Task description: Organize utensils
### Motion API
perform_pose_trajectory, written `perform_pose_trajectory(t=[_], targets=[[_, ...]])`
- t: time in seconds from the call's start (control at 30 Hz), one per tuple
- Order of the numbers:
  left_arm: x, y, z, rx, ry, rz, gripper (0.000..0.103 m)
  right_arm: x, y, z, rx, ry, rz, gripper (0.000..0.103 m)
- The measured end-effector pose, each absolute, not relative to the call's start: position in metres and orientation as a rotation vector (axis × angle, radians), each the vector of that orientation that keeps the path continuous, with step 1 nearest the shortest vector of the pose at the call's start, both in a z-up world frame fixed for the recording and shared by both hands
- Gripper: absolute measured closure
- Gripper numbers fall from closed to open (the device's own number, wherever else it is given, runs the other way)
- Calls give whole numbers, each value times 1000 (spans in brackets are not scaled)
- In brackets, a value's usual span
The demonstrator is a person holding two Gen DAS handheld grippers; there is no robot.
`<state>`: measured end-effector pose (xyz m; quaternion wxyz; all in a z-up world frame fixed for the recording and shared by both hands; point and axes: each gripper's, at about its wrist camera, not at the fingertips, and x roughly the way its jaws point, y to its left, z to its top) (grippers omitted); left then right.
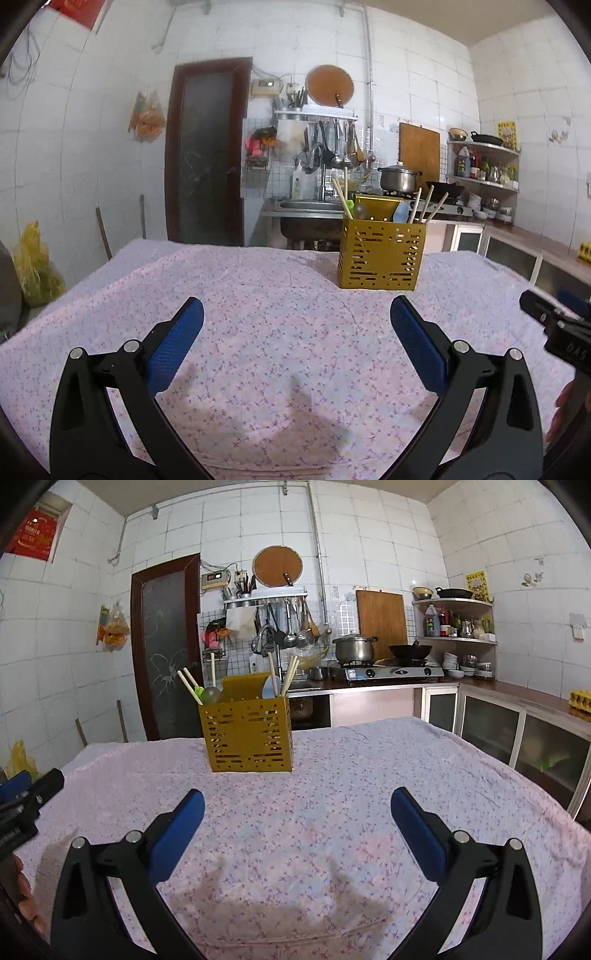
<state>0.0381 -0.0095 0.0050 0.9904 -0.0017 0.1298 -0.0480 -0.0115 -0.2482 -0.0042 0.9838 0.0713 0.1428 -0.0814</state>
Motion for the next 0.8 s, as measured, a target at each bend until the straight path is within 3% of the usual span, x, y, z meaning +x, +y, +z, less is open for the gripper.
perform_pose_trajectory(t=[0.8], targets=[[34,-15,0,37,261,-83,5,-19,-238,-5,93,250,-179,4]])
